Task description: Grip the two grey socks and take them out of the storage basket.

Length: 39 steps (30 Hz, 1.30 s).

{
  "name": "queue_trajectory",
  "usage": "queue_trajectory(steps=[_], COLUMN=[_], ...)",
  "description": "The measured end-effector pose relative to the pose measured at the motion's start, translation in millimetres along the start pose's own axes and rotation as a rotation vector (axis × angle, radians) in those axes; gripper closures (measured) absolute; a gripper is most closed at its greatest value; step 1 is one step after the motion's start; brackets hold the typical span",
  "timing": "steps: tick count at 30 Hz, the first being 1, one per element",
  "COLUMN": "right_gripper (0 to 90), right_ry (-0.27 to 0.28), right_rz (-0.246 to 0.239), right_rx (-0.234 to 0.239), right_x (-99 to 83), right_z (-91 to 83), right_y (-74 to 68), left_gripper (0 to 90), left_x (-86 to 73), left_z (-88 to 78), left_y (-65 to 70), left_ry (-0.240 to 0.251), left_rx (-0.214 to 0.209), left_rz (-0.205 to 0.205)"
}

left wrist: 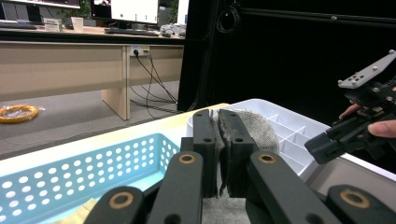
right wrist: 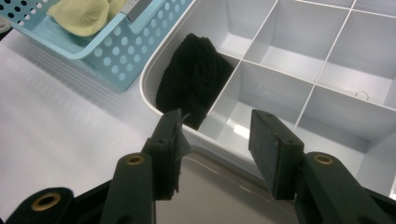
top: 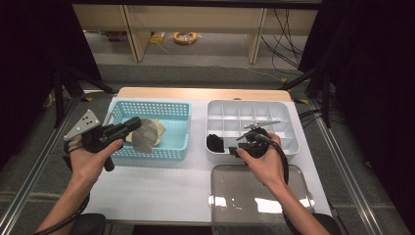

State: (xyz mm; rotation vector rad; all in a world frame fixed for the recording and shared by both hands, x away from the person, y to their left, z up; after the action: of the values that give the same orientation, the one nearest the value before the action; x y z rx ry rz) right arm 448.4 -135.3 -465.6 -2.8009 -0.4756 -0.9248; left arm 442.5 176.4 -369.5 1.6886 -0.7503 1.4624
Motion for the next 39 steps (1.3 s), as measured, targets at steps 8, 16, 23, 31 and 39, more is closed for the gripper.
queue_trajectory(steps=[8,16,23,31,39], right_gripper=[55.4,55.4,55.4,55.6,57.1], right_ry=[-0.001,0.003,0.017,0.002,-0.003], right_rz=[0.009,0.006,-0.016,-0.033,-0.068], right_rx=[0.003,0.007,0.007,0.037,0.052], right_x=[-1.2,-1.3,-0.5,-5.7,-12.9], right_z=[-2.0,-5.5,-8.0,-9.4,-4.0], right_y=[-3.4,-5.6,-9.8,-21.9,-29.7], left_gripper=[86.1,86.0,86.0,85.9,85.3], left_x=[-22.1,-62.1,-113.2,-144.5,-165.4], left_z=[-5.6,1.6,28.9,68.8,100.2], left_y=[17.1,43.8,70.7,87.9,87.5], left_ry=[-0.048,-0.184,-0.374,-0.538,-0.656], left_rx=[-0.042,-0.138,-0.252,-0.346,-0.369], left_rz=[-0.021,-0.045,-0.065,-0.022,-0.003])
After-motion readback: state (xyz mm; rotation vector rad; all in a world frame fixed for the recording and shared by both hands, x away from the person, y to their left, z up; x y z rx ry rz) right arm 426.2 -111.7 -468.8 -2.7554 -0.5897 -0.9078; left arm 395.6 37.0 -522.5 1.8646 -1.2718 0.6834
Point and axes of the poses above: each handheld gripper's, and its own axes: z roughly forward along the jaws, x roughly out of its top, y roughly to its right, the point moved 10 cm from there along z, roughly forward along the jaws, and after that the axes turned 14 degrees about -x, right-handed, at the moved point
